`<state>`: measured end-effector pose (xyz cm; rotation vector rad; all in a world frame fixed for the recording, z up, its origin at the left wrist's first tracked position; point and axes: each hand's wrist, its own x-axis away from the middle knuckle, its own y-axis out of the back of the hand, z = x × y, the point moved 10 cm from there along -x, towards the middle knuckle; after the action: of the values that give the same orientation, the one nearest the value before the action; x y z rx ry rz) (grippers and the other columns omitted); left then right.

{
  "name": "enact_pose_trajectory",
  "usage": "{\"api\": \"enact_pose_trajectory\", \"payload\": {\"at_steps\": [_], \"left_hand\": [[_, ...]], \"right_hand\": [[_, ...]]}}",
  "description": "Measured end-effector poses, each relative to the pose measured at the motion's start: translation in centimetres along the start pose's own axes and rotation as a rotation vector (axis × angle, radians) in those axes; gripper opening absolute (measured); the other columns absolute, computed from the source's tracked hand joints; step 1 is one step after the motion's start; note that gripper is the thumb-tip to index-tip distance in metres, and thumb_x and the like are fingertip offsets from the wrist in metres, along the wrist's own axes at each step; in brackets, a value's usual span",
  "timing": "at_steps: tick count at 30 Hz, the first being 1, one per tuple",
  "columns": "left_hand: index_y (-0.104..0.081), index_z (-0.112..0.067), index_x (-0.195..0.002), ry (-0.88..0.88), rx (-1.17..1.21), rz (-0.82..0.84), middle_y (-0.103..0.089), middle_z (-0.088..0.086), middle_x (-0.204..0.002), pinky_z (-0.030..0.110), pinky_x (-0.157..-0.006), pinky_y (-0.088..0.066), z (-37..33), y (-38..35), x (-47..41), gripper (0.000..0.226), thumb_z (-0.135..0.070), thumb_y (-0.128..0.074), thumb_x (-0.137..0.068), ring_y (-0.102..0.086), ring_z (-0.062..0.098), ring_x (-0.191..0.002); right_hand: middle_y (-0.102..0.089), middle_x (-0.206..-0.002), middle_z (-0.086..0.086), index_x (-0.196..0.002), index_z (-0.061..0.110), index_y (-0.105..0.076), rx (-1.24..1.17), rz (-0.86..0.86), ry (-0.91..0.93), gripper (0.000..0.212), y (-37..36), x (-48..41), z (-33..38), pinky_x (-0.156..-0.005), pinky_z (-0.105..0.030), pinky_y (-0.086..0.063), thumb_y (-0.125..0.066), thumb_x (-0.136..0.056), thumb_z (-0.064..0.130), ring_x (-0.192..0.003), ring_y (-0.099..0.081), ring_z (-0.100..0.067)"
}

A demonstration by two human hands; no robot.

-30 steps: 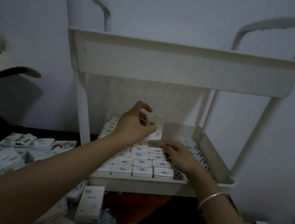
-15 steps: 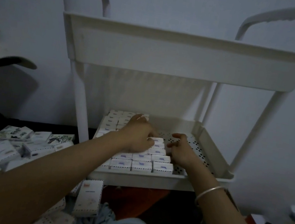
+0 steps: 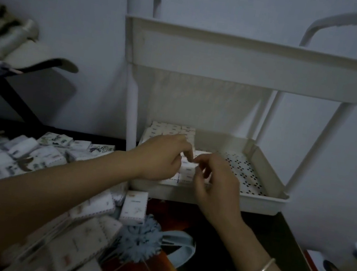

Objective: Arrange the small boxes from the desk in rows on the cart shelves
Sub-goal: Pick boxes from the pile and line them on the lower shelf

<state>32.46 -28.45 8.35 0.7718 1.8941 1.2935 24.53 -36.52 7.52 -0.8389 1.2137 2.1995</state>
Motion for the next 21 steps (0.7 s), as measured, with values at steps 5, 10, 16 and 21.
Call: {"api": "enact_pose_trajectory", "payload": {"at_steps": [5, 10, 16, 21], "left_hand": [[-0.065, -0.027, -0.103, 0.041, -0.018, -0.014, -0.056, -0.013, -0.103, 0.028, -0.089, -0.044, -0.2, 2.1, 6.1, 0.030, -0.007, -0.046, -0.092, -0.052, 0.005, -0.096], [-0.064, -0.031, -0.106, 0.082, -0.042, 0.013, -0.058, -0.017, -0.109, 0.020, -0.088, -0.042, 1.2, 4.0, 11.6, 0.030, -0.008, -0.046, -0.095, -0.051, -0.001, -0.099], [-0.055, -0.046, -0.107, 0.005, -0.052, 0.075, -0.052, -0.024, -0.114, 0.022, -0.098, -0.038, 2.4, 4.2, 16.8, 0.023, -0.040, -0.059, -0.085, -0.042, -0.007, -0.111], [-0.036, -0.044, -0.136, 0.014, -0.184, 0.188, -0.015, -0.013, -0.152, 0.036, -0.119, 0.006, 2.7, 2.4, 19.0, 0.075, -0.070, -0.043, -0.066, 0.003, 0.000, -0.139]], "right_hand": [[-0.064, -0.099, -0.003, -0.125, 0.029, -0.053, 0.024, 0.490, 0.159, 0.030, -8.1, 4.5, 5.3, -0.059, -0.034, -0.043, -0.046, -0.095, 0.029, -0.081, -0.060, -0.023], [-0.052, -0.119, -0.001, -0.140, 0.041, -0.044, 0.249, 0.605, 0.065, 0.055, -10.4, 6.9, 4.4, -0.077, -0.035, -0.048, -0.022, -0.094, 0.062, -0.105, -0.056, -0.022], [-0.046, -0.123, 0.001, -0.122, 0.025, -0.051, 0.121, 0.615, -0.178, 0.042, -9.3, 7.5, 2.1, -0.089, -0.033, -0.045, -0.059, -0.089, 0.050, -0.116, -0.046, -0.018], [-0.036, -0.146, -0.003, -0.145, 0.023, -0.038, 0.284, 0.738, -0.251, 0.069, -9.3, 8.5, 1.2, -0.108, -0.035, -0.031, -0.048, -0.089, 0.063, -0.133, -0.028, -0.024]]}}
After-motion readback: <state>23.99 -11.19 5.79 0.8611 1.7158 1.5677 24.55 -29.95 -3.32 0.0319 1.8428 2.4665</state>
